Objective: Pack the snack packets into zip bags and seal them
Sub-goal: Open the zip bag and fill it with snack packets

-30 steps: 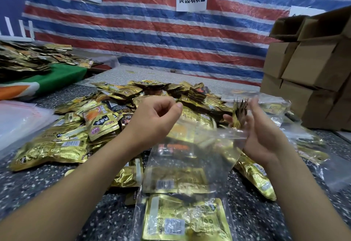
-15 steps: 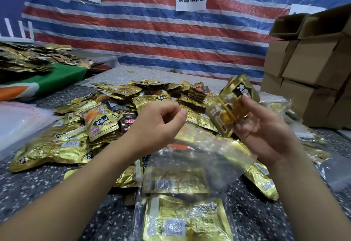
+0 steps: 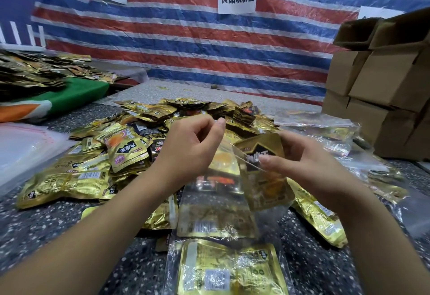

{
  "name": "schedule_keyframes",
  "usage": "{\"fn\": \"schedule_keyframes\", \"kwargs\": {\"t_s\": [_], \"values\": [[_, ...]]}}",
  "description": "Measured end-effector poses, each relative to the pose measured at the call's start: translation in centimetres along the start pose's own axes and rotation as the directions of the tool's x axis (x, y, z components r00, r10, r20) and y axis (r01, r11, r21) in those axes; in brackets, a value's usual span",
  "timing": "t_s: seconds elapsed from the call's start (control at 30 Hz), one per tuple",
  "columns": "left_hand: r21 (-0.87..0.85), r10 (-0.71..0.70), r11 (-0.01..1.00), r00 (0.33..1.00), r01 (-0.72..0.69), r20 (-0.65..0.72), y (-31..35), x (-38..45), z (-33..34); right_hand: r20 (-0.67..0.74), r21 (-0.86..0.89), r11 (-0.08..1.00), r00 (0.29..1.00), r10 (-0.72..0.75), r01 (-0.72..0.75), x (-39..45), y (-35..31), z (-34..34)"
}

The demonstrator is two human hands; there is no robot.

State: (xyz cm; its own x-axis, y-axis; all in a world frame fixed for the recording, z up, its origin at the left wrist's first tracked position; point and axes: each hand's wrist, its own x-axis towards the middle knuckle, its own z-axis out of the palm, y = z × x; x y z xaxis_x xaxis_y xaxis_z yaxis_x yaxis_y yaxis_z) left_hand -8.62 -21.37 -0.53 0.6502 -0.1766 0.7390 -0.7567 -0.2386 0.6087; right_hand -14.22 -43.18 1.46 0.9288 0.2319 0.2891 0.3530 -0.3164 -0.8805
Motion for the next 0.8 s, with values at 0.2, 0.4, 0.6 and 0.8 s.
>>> {"fn": "schedule_keyframes", "kwargs": {"t_s": [0.2,0.4,0.6,0.8], "values": [[0.027,0.060,0.998,0.998,-0.061,0.029,0.4,-0.4,0.4,0.191,-0.158,0.988,0.981,0.030,0.000,-0.5,-0.4,0.6],[0.064,0.086,0.994,0.994,-0.090,0.063,0.6,-0.5,1.0,0.250,-0.222,0.974,0.968,0.023,0.035,-0.6,-0.4,1.5],[0.033,0.069,0.997,0.998,-0.069,0.013,0.1,-0.5,0.9,-0.037,-0.275,0.961,0.998,-0.051,0.039,-0.1,-0.1,2.4],[0.045,0.039,0.998,0.999,-0.039,0.000,0.1,-0.7,1.0,-0.017,-0.422,0.904,0.996,-0.088,0.073,0.1,0.7,2.4]]}}
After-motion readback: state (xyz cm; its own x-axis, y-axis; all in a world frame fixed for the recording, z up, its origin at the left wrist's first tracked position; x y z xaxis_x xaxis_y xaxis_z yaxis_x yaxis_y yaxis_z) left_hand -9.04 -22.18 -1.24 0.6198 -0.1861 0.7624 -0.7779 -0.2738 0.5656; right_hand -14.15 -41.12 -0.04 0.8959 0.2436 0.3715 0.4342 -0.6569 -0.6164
